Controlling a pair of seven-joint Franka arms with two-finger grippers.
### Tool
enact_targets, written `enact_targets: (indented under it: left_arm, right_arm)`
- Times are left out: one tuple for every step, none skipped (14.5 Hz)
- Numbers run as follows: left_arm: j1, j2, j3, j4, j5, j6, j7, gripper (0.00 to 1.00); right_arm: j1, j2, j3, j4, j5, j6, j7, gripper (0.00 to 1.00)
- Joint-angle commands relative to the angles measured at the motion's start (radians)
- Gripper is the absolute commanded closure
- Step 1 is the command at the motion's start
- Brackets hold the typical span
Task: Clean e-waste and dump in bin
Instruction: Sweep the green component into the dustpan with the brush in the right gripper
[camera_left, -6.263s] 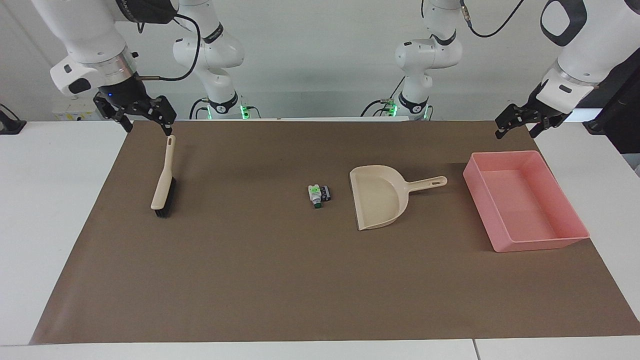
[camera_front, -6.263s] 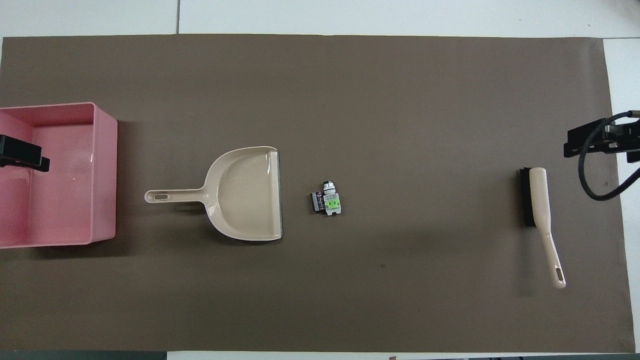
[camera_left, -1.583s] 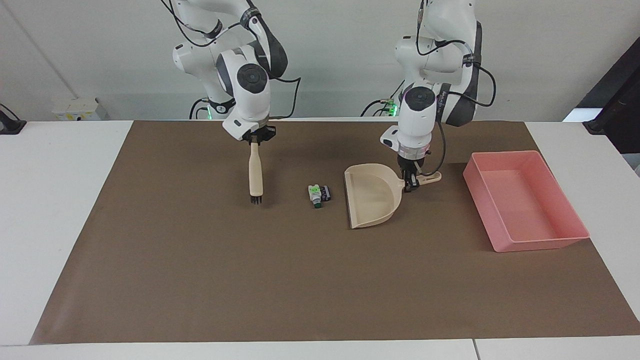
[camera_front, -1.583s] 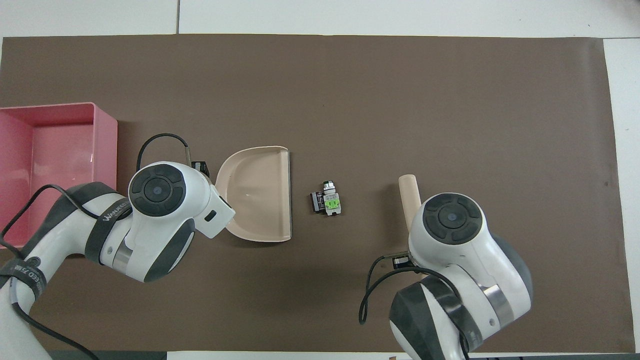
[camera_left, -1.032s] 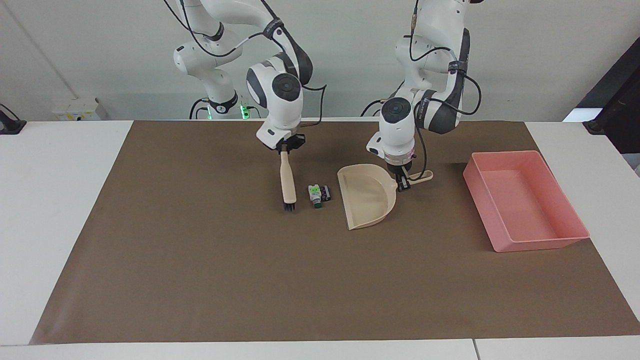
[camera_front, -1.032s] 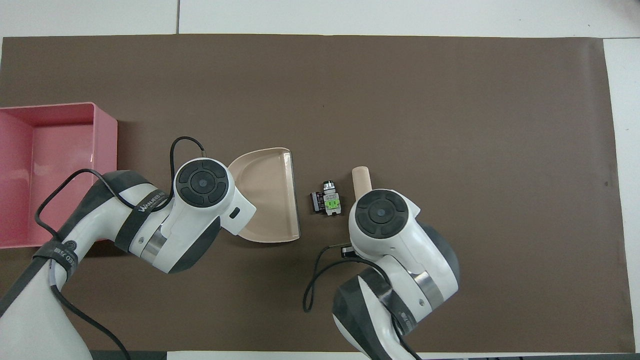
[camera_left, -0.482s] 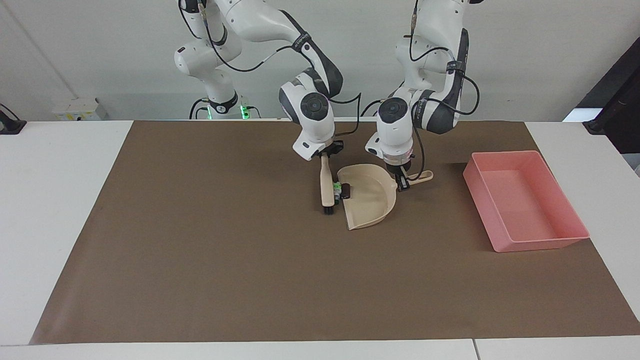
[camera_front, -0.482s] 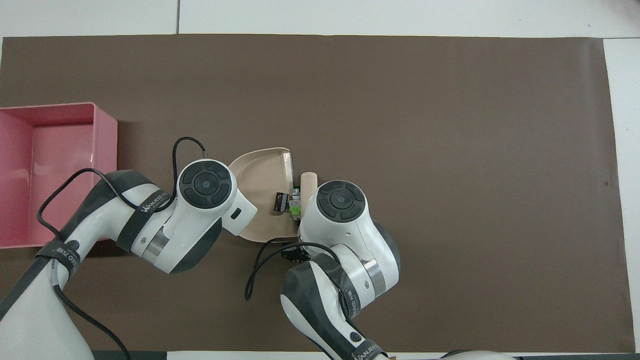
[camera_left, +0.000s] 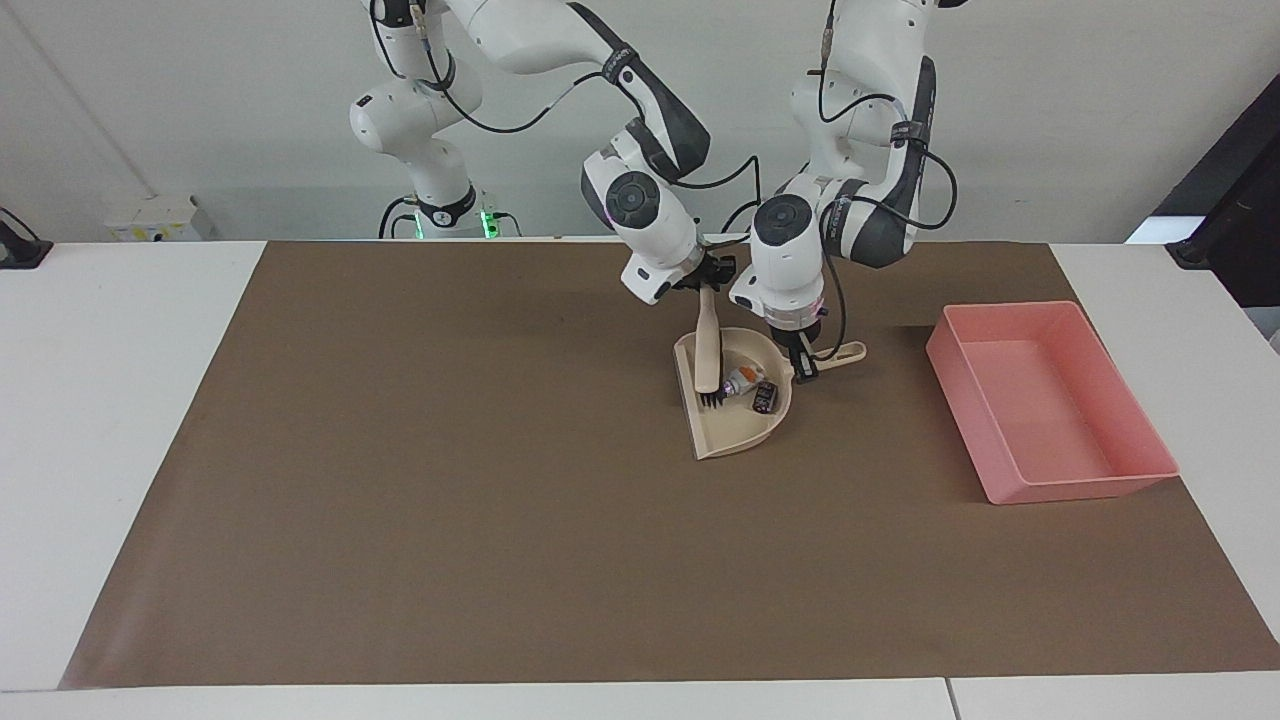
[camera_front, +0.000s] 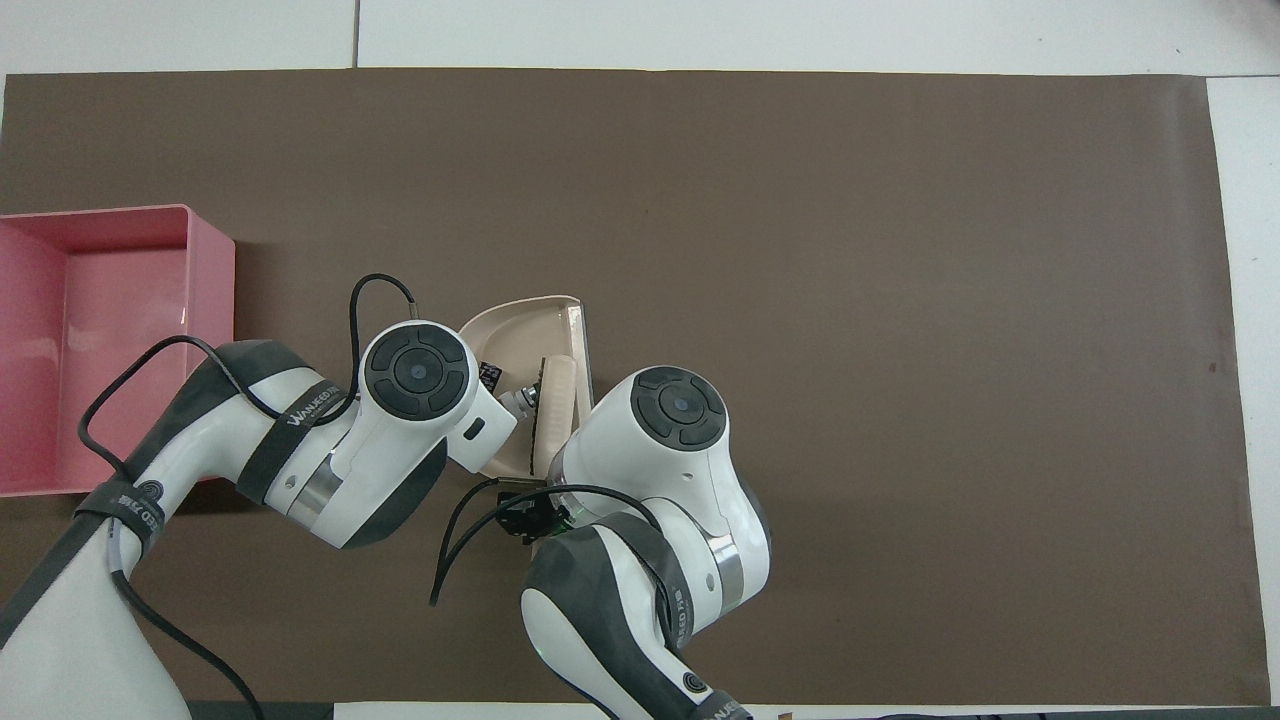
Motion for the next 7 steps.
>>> enact_targets:
  left_arm:
    - [-0.022, 0.045, 0.008, 0.011, 0.011, 0.033, -0.026, 1.0]
    - [-0.011, 0.044, 0.008, 0.011, 0.009, 0.054, -0.009, 1.0]
    - [0.003, 0.044, 0.008, 0.012, 0.008, 0.077, 0.02, 1.0]
    - [0.008, 0.039, 0.008, 0.012, -0.002, 0.085, 0.048, 1.0]
    - [0.014, 0.035, 0.008, 0.014, -0.002, 0.086, 0.062, 1.0]
    - [0.026, 0.028, 0.008, 0.014, -0.003, 0.086, 0.072, 1.0]
    - [0.041, 0.022, 0.008, 0.014, -0.005, 0.086, 0.098, 1.0]
  right_arm:
    - [-0.022, -0.045, -0.001, -0.006, 0.013, -0.034, 0.019, 1.0]
    - [-0.022, -0.065, -0.004, -0.01, 0.005, -0.042, 0.065, 1.0]
    - [-0.025, -0.095, -0.008, -0.025, -0.022, -0.046, 0.128, 1.0]
    - [-0.051, -0.133, -0.008, -0.044, -0.094, -0.063, 0.171, 1.0]
    - [-0.103, -0.161, -0.005, -0.044, -0.155, -0.106, 0.19, 1.0]
    - [-0.148, -0.187, -0.007, -0.044, -0.188, -0.162, 0.193, 1.0]
    - [-0.188, -0.213, -0.007, -0.044, -0.228, -0.217, 0.184, 1.0]
